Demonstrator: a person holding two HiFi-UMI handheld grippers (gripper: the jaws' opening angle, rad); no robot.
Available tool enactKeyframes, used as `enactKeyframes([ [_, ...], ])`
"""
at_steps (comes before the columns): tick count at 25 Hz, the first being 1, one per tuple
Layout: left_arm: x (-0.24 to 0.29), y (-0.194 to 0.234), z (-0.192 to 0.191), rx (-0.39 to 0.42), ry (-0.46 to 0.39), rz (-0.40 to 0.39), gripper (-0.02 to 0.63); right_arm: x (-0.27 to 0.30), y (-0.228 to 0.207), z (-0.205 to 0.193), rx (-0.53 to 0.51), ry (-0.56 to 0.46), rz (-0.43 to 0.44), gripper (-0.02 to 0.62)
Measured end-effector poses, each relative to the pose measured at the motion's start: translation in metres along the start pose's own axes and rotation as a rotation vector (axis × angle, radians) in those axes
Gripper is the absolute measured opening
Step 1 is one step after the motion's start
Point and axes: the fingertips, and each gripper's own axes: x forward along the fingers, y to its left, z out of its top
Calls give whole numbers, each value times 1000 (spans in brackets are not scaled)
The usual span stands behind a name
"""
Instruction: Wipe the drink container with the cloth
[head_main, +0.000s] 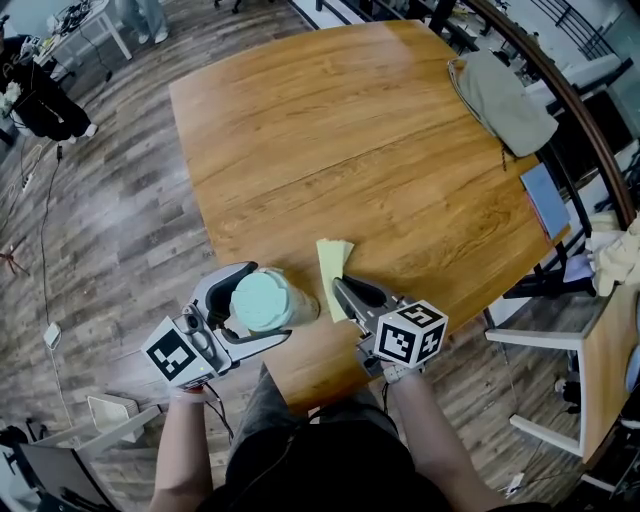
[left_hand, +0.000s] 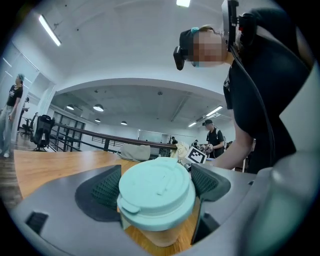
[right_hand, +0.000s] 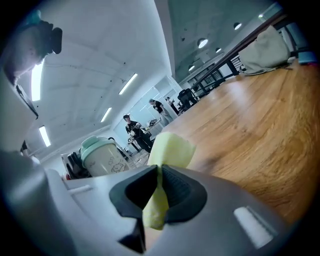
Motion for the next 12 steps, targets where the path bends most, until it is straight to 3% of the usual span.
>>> enactKeyframes([
  [5, 12, -12, -6, 35, 82, 3, 434, -8, 2, 1, 0, -2, 19, 38],
  [12, 27, -23, -6, 75, 123, 0, 434, -18, 1, -3, 0, 10, 40, 38],
])
